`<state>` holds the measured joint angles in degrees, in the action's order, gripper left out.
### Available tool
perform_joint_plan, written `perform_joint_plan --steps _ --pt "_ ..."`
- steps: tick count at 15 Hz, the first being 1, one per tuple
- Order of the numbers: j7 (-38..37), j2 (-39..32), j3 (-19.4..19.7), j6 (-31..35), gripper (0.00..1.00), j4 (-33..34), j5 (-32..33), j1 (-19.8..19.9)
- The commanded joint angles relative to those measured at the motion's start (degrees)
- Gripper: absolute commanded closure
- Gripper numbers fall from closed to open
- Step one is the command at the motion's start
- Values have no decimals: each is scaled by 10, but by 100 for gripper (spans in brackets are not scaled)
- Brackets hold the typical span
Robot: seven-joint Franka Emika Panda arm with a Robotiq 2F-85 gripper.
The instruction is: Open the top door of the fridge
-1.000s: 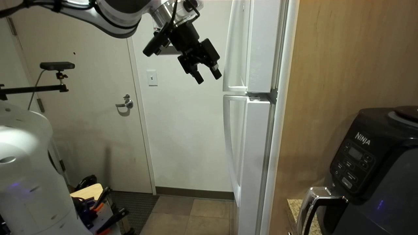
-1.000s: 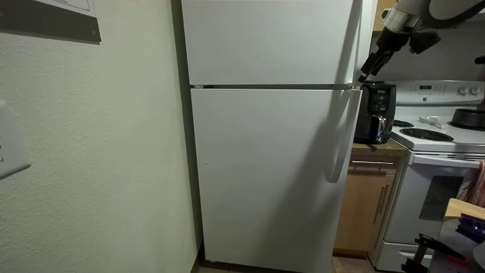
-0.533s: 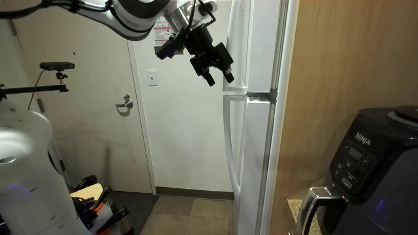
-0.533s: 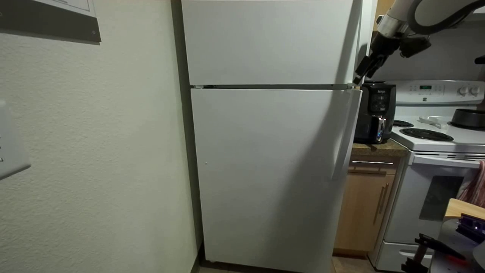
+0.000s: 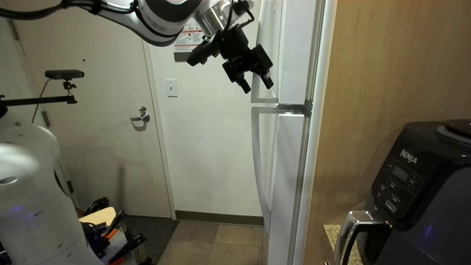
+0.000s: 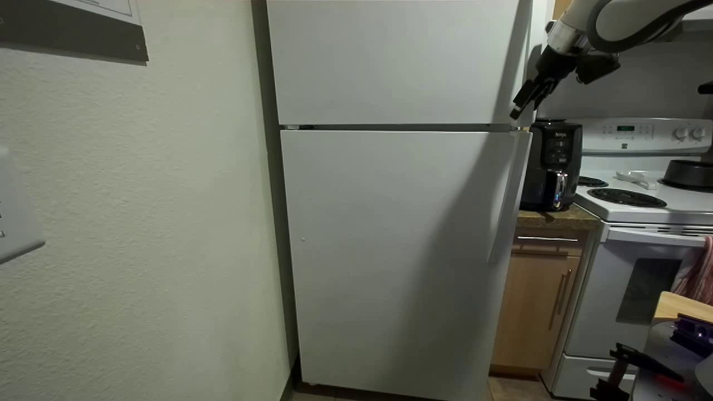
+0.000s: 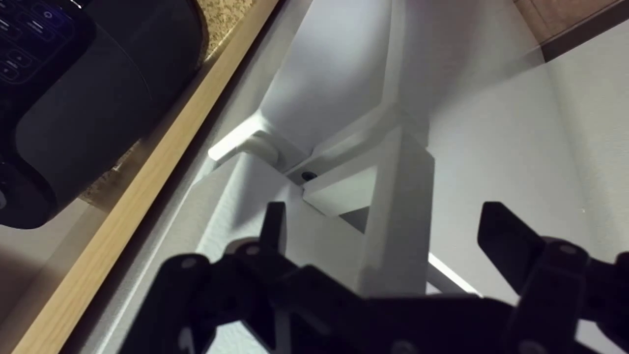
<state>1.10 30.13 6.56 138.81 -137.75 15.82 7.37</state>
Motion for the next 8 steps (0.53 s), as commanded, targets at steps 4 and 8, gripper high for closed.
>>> perform_joint_plan --steps 4,8 --pt "25 -12 -2 34 0 12 -10 -6" --pt "26 9 2 43 0 5 -21 -9"
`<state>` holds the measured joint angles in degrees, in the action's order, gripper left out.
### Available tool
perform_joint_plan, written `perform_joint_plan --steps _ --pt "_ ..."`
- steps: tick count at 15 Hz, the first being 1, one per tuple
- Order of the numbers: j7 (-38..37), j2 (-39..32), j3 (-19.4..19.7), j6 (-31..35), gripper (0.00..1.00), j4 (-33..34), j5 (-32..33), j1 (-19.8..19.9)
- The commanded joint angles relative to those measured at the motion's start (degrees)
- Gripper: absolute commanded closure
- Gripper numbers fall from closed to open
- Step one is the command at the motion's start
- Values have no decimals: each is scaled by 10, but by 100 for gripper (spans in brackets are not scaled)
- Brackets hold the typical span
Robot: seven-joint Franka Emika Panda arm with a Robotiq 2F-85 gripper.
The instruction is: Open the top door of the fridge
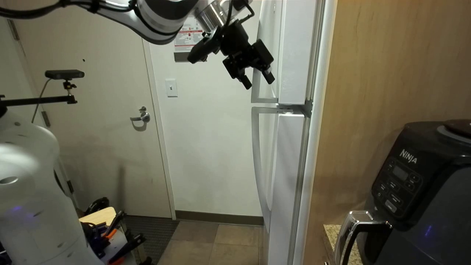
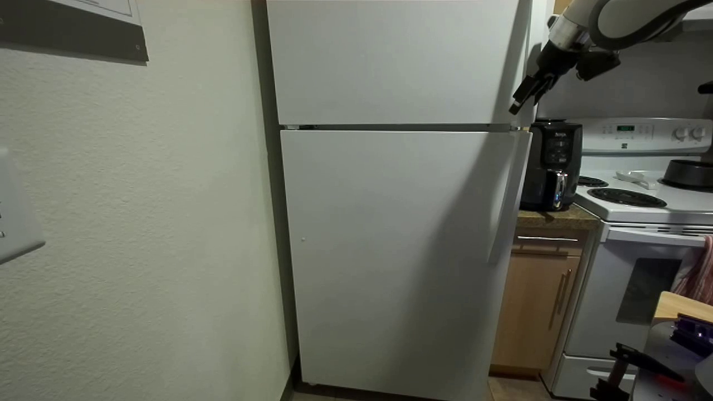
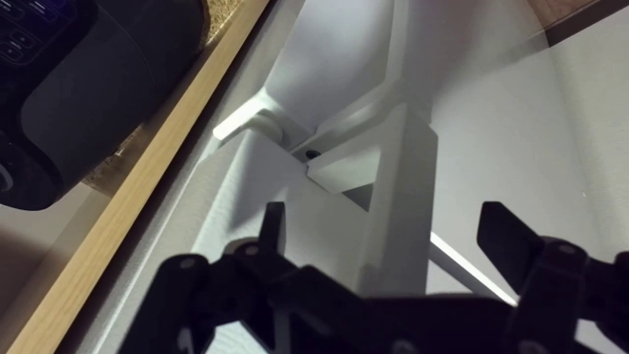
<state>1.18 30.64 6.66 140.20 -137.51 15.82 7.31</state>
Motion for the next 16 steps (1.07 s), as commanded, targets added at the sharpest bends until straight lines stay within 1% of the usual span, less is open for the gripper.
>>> perform_joint_plan --steps 1,2,3,4,16 --pt "29 13 5 27 0 -4 -27 -12" --pt "32 19 7 25 0 -8 -30 -14" --pt "42 21 10 7 0 -8 -39 -20" --pt "14 12 -4 4 0 1 -21 3" --pt "15 14 -3 3 0 1 -24 3"
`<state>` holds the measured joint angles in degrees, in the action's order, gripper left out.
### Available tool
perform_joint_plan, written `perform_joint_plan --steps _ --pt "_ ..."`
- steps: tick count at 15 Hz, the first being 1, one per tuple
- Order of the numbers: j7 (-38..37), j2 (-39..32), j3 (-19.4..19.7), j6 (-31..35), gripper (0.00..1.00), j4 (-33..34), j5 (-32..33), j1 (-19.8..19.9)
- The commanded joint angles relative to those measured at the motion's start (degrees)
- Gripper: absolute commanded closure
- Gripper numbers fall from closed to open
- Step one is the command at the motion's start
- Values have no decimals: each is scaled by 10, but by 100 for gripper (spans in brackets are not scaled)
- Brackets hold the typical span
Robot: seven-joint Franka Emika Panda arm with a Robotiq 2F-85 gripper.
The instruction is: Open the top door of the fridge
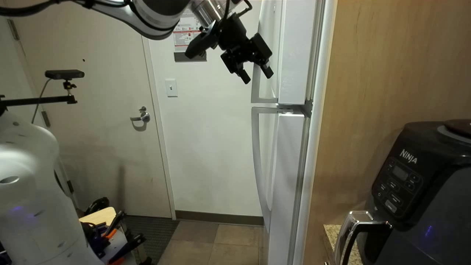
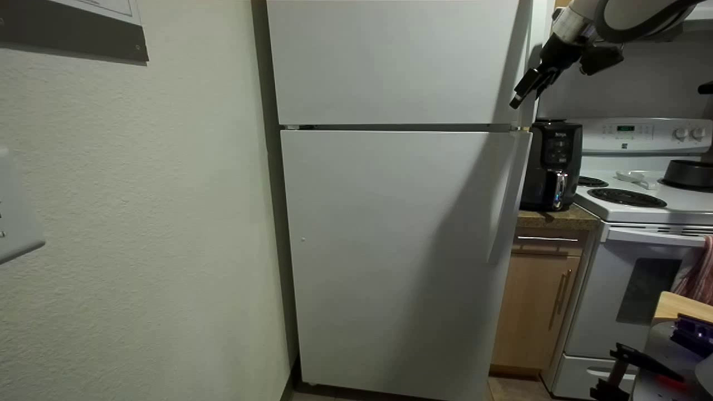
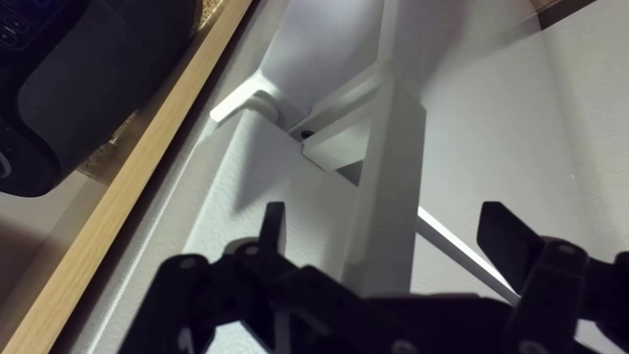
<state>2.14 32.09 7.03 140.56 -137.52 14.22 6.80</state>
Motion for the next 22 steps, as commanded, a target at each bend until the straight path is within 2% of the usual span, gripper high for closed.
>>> perform_joint_plan --steps 1,6,11,15,18,22 --pt "6 -1 -7 0 0 1 -8 8" --pt "24 43 4 32 0 -28 -11 2" --pt "49 108 18 26 0 -71 -23 -10" --pt "75 143 32 51 0 -103 -29 -26" --pt "86 146 37 76 0 -111 -33 -38" --pt "76 113 35 100 0 -106 -39 -46"
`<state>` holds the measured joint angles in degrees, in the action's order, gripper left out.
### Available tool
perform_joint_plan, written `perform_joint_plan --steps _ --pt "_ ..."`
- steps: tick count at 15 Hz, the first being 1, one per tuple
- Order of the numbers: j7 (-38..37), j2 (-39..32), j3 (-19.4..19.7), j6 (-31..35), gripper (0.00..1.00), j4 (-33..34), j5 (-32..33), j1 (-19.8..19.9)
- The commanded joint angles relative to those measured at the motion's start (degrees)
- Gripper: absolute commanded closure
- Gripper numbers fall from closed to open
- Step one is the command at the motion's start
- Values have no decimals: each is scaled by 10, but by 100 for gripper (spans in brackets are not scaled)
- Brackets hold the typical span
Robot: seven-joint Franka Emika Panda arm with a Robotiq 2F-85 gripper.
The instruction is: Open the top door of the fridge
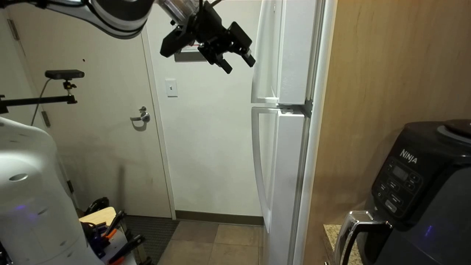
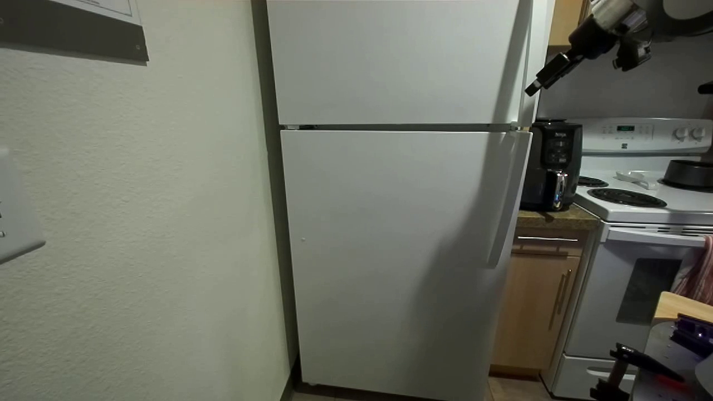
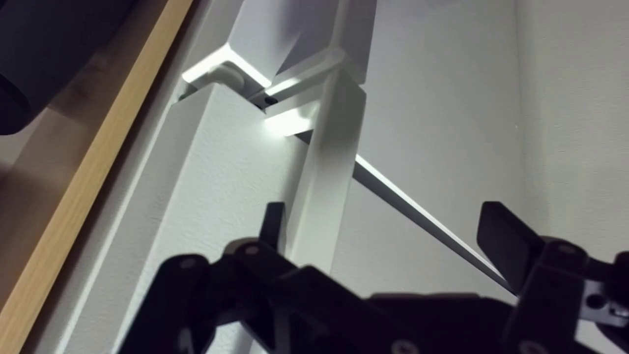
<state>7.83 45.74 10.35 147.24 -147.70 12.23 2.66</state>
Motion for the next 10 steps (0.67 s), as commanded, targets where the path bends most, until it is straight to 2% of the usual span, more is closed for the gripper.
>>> perform_joint_plan --steps 1,10 --pt "15 -33 -1 40 0 -2 -19 -2" --pt "6 -104 -13 124 0 9 -12 26"
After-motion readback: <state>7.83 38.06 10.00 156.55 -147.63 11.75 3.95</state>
